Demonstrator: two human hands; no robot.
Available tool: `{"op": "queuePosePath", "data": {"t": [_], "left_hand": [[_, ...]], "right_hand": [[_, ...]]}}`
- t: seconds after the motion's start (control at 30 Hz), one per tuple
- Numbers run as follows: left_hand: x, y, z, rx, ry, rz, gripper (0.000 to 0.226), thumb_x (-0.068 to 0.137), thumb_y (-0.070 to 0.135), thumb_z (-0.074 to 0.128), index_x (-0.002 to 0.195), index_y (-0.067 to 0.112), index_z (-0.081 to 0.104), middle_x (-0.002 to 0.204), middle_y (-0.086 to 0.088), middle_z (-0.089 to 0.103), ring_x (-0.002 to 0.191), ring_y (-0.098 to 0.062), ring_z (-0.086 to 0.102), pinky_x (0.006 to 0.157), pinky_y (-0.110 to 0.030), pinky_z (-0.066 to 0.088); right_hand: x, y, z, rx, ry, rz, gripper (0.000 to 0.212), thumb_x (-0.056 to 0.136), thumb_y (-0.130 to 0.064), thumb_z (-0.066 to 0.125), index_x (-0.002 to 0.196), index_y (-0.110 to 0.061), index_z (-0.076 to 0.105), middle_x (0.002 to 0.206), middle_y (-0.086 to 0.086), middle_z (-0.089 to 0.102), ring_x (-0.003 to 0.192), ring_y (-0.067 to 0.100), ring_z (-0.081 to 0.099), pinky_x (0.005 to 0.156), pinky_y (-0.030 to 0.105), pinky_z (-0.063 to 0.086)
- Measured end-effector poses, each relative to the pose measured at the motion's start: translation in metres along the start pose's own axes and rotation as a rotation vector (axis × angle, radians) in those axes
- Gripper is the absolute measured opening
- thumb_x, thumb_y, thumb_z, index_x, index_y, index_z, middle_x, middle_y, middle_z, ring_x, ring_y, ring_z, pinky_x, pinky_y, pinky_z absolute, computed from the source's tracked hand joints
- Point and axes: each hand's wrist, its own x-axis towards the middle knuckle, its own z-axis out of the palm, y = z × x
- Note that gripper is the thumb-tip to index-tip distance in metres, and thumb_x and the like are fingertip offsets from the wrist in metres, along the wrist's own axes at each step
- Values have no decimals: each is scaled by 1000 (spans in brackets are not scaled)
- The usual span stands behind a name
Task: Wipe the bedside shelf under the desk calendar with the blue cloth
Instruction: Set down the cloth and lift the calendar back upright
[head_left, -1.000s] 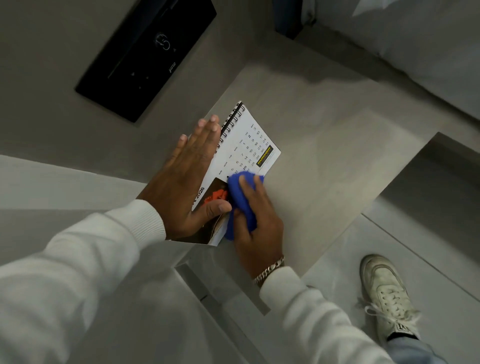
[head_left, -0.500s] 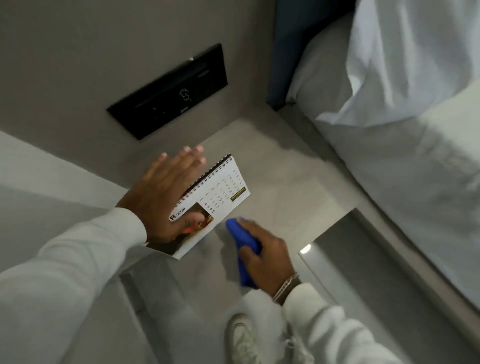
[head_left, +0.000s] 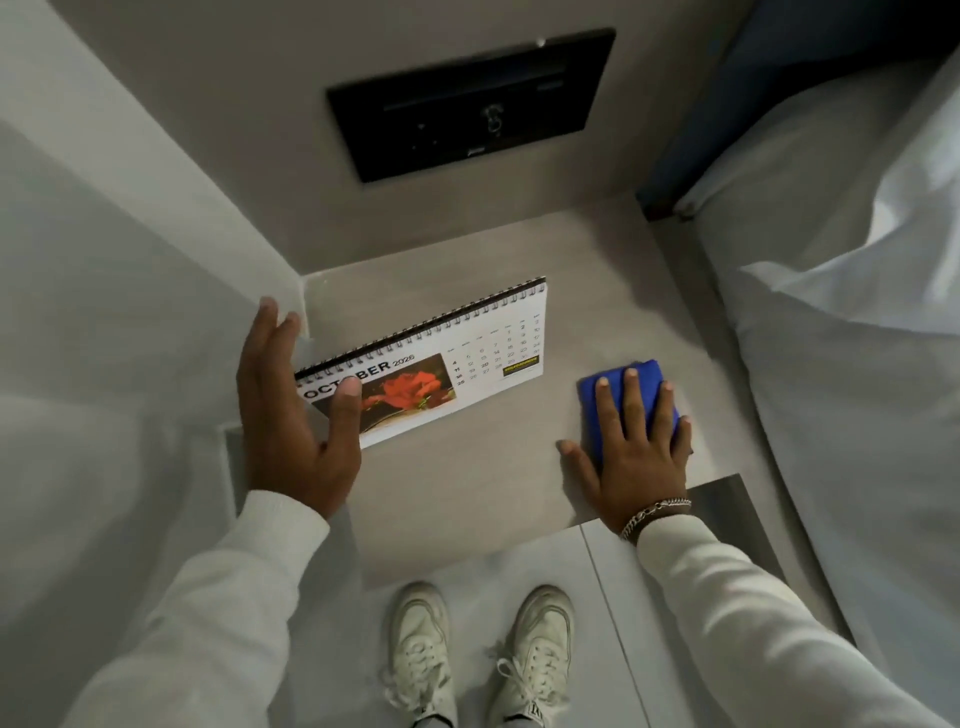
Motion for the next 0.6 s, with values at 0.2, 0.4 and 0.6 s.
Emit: {"op": "queuePosePath", "data": {"t": [0.2, 0.4, 0.6], "left_hand": [[-32, -2, 0, -203, 145, -454, 48, 90, 26, 46, 131, 2, 50, 131, -9, 52, 118, -22, 53, 101, -18, 42], [-28, 0, 2, -390, 194, -632, 28, 91, 33, 45, 102, 17, 65, 89, 20, 68, 84, -2, 61, 84, -32, 53], [-15, 7, 7, -463, 82, -669, 22, 91, 41, 43, 86, 31, 62, 81, 19, 71, 79, 1, 65, 87, -52, 56]], "right_hand": [[5, -13, -26, 164, 1, 57, 84, 79, -73, 25, 148, -26, 16, 160, 7, 14, 146, 37, 6, 113, 65, 9], [34, -58, -81, 939, 168, 39, 49, 91, -40, 57, 133, -17, 47, 128, -3, 58, 101, 5, 59, 90, 10, 43], [50, -78, -84, 1111, 222, 34, 27, 93, -35, 55, 101, -13, 69, 97, 4, 72, 91, 16, 68, 88, 38, 56]]}}
